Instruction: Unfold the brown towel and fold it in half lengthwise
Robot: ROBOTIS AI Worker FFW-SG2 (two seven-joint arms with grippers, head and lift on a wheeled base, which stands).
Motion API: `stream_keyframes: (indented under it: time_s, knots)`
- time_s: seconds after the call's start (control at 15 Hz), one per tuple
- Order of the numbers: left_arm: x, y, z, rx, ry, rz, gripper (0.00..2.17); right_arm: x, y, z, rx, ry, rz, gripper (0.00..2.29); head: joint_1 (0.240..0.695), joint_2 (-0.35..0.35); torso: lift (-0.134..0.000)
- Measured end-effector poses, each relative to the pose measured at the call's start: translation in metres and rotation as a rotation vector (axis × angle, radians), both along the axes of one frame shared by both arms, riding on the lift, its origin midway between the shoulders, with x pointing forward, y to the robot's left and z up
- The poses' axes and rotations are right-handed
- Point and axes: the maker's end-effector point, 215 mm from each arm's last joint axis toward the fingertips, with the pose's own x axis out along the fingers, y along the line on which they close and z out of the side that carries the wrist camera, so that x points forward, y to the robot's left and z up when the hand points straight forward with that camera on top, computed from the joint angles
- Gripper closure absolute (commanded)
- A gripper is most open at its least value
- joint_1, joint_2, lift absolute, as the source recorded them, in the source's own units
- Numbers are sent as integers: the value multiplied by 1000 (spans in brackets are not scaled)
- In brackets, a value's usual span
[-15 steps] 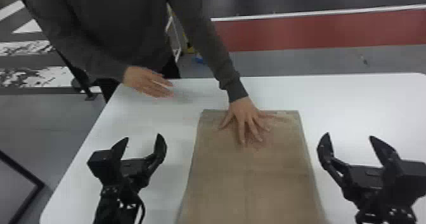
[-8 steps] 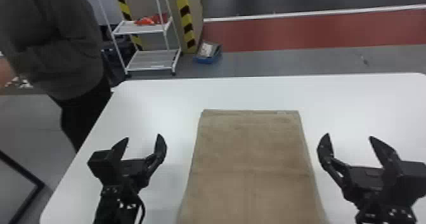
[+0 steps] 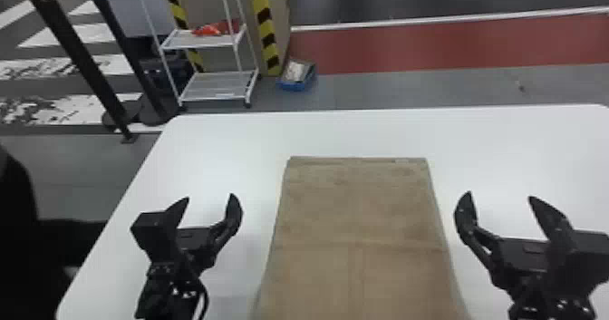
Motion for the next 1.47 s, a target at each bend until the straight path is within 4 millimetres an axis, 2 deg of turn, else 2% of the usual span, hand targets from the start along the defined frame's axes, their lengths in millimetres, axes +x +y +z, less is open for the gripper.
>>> stream_keyframes:
  time_s: [0.13, 0.33, 0.47, 0.6, 0.87, 1.13, 1.27, 1.4, 1.47]
  knots:
    - [7, -7, 7, 4, -6, -29, 80, -1, -1, -1, -1, 4, -2, 76, 695, 163, -123]
    - [20, -17, 33, 16, -51, -71, 83, -1, -4, -1, -3, 8, -5, 76, 695, 145, -123]
    - [32, -36, 49, 12, -72, -140, 124, -2, -4, -1, -4, 10, -6, 76, 695, 128, -123]
    - [52, -56, 54, -18, -47, -222, 154, -4, -6, -2, -4, 14, -10, 76, 695, 107, -123]
    - [99, -99, 42, -111, 61, -361, 208, -13, -17, -2, -9, 21, -26, 76, 695, 45, -123]
    - [126, -134, 21, -144, 170, -458, 211, -21, -25, 0, -13, 22, -40, 76, 695, -5, -123]
    - [133, -140, 8, -115, 212, -479, 215, -24, -27, -1, -14, 22, -43, 76, 695, -20, -123]
    - [140, -137, -6, -79, 251, -480, 232, -27, -29, -1, -15, 22, -47, 76, 695, -20, -123]
    - [143, -133, -13, -60, 269, -475, 313, -28, -31, -1, -16, 22, -51, 76, 695, -19, -123]
